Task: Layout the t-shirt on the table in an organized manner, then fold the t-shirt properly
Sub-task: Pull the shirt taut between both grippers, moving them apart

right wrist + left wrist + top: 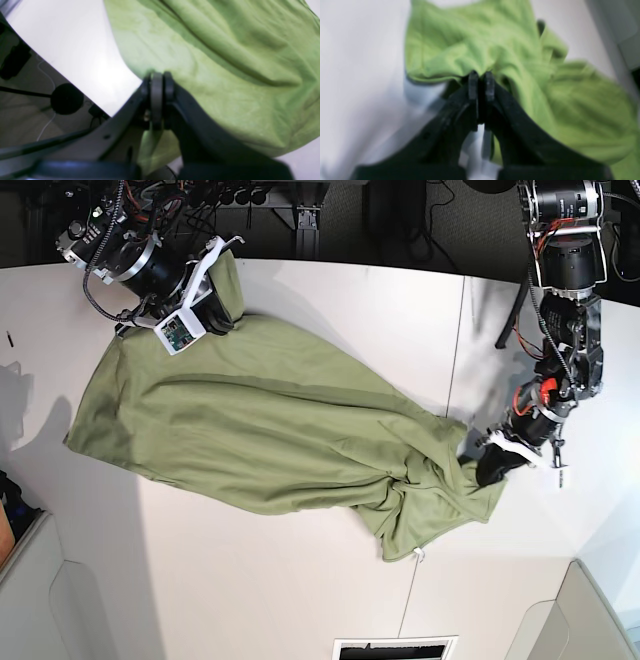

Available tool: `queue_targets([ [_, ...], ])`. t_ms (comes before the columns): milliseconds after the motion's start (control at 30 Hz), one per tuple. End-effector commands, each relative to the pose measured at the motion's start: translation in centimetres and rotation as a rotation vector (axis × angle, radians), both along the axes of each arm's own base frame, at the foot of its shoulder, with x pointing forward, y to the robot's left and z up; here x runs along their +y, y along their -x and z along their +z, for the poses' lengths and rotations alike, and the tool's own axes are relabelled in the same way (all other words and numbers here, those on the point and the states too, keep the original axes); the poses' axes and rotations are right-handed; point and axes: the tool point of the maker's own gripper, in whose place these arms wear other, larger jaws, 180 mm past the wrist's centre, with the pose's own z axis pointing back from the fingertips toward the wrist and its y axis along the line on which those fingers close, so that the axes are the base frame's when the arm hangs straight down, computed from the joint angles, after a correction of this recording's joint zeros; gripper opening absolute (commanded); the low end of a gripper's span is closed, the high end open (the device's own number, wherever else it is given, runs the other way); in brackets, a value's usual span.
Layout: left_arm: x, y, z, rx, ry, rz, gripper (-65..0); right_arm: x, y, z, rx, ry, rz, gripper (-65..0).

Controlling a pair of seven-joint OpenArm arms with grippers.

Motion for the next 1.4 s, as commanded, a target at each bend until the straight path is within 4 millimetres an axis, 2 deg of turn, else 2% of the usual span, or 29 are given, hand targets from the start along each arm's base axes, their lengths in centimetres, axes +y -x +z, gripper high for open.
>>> queue_targets([
  [0,1.7,-1.2,3.8,-0.098,-0.01,0.01,-65.0,0.3,-0.4,1.0,-0.034,-0.023,0.007,-65.0],
  [100,4.3,-0.8,6.6,-0.148,-0.016,0.042,-65.0,0.4,-0.3,1.1,-0.034,-0.033,0.008,-65.0],
  [200,5.6,0.1,8.9,-0.205,-0.046,0.027,-65.0,1.4,0.0,1.6,-0.023,-0.097,0.03,-65.0],
  [300,5.4,1.7,10.5,-0.243,-0.067,-0.016,-65.0,3.0,1.0,2.1,0.013,-0.183,0.071,-65.0],
  [433,4.8,4.3,12.7,-0.314,-0.063,-0.047,-65.0,4.8,2.1,2.7,0.028,-0.209,0.131,-65.0],
  [567,5.3,7.1,17.7,-0.444,-0.11,-0.026,-65.0,5.8,2.4,6.0,-0.064,-0.23,0.168,-65.0],
  [633,5.1,7.9,20.7,-0.522,-0.165,-0.031,-65.0,5.6,2.2,7.9,-0.121,-0.23,0.166,-65.0],
  [667,4.8,8.0,22.1,-0.561,-0.189,-0.038,-65.0,5.1,1.8,8.0,-0.133,-0.222,0.148,-65.0],
  [767,3.0,6.3,24.4,-0.636,-0.221,-0.079,-65.0,2.0,-1.1,9.0,-0.244,-0.162,0.027,-65.0],
  [833,1.0,3.6,24.0,-0.631,-0.217,-0.112,-65.0,-0.9,-3.9,10.4,-0.335,-0.107,-0.085,-65.0],
  [900,-1.4,0.0,22.2,-0.597,-0.198,-0.129,-65.0,-4.5,-6.5,11.3,-0.396,-0.039,-0.209,-65.0],
  [967,-4.4,-3.8,19.6,-0.554,-0.205,-0.161,-65.0,-8.1,-8.4,10.3,-0.391,0.004,-0.324,-65.0],
  [1033,-7.7,-7.2,16.9,-0.507,-0.214,-0.207,-65.0,-10.6,-10.0,9.4,-0.376,0.019,-0.389,-65.0],
  [1067,-9.3,-8.6,15.5,-0.47,-0.218,-0.232,-59.8,-11.4,-10.6,9.0,-0.369,0.024,-0.403,-56.6],
  [1133,-12.0,-11.0,12.9,-0.383,-0.222,-0.283,-37.9,-12.7,-11.4,7.9,-0.336,0.015,-0.442,-28.8],
  [1167,-12.9,-11.8,11.8,-0.344,-0.228,-0.302,-30.8,-13.0,-11.6,7.3,-0.317,0.013,-0.458,-19.8],
  [1200,-13.5,-12.2,10.8,-0.305,-0.24,-0.316,-27.8,-13.4,-11.5,6.8,-0.295,0.017,-0.475,-19.4],
  [1267,-13.6,-12.3,9.5,-0.228,-0.259,-0.338,-27.8,-13.6,-11.2,6.0,-0.256,0.03,-0.486,-20.3],
  [1367,-12.3,-11.9,8.9,-0.16,-0.263,-0.335,-27.8,-13.6,-11.0,5.8,-0.24,0.037,-0.483,-20.3],
])
